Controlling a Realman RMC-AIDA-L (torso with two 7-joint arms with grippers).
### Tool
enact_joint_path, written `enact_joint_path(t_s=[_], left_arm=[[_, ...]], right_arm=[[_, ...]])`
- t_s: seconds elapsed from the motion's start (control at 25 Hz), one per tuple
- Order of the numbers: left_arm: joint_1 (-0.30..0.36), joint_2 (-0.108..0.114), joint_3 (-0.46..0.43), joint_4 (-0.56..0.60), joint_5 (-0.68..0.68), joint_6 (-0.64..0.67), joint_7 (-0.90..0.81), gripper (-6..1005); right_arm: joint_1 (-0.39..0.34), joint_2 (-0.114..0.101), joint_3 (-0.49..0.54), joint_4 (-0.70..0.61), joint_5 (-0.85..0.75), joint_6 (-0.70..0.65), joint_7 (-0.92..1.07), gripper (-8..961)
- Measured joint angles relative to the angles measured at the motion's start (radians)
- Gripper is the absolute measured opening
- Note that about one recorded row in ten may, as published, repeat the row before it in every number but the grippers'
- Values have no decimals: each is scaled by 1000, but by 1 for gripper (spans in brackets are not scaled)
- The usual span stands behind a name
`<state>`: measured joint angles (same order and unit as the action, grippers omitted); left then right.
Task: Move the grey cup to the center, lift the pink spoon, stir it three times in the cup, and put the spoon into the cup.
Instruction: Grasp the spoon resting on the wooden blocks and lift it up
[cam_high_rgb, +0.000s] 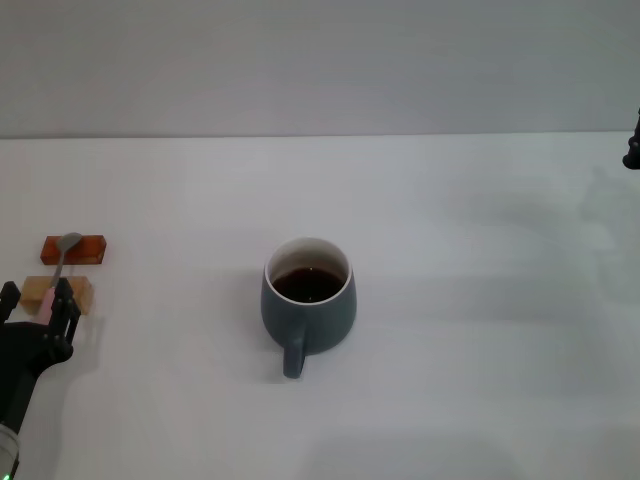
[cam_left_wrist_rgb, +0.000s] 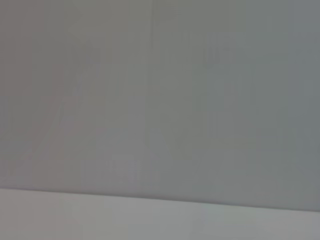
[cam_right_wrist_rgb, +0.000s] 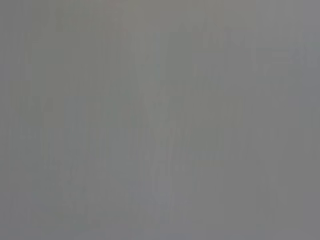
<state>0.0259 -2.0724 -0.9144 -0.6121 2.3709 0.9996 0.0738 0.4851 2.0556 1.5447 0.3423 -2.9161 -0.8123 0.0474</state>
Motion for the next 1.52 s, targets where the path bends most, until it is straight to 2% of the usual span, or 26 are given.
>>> enact_joint_path(t_s=[0.56, 1.52], left_arm=[[-59, -6, 71, 88, -110, 2, -2, 588], [-86, -6, 110, 118, -163, -6, -7, 588]], right_arm=[[-5, -3, -5, 17, 0, 2, 0, 5], [-11, 0, -1, 33, -2, 4, -27, 5]])
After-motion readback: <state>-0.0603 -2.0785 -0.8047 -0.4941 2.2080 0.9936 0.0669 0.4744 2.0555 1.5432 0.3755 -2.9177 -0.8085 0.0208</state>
